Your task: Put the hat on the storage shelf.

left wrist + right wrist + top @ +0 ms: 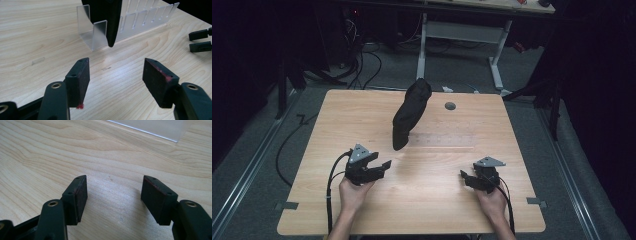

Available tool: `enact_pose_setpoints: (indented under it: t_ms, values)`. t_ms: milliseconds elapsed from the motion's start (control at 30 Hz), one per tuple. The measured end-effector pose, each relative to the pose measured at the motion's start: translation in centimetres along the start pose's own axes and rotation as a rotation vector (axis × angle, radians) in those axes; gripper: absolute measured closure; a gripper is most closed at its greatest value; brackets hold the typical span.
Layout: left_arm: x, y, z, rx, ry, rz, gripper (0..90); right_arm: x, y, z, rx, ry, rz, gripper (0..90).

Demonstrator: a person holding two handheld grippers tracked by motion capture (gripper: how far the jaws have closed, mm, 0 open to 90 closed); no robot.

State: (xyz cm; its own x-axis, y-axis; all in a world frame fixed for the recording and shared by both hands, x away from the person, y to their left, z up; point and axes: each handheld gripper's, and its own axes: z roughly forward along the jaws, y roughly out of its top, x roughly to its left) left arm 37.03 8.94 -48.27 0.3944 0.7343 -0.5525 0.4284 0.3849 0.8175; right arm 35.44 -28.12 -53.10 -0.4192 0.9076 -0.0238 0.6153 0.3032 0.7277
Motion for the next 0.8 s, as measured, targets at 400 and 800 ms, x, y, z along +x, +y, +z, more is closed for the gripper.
enact_pose_setpoints:
  t_ms: [400, 800]
  values:
    - [1.3, -1.2, -0.3, 0.017, 0.050, 0.008, 39.1, 0.0, 0.0, 0.0, 0.001, 0.000, 0.002, 38.3]
    - [4.0, -3.6, 0.2, 0.049, 0.183, 0.078, 39.5, 0.0, 0.0, 0.0, 0.001, 0.000, 0.001, 38.2]
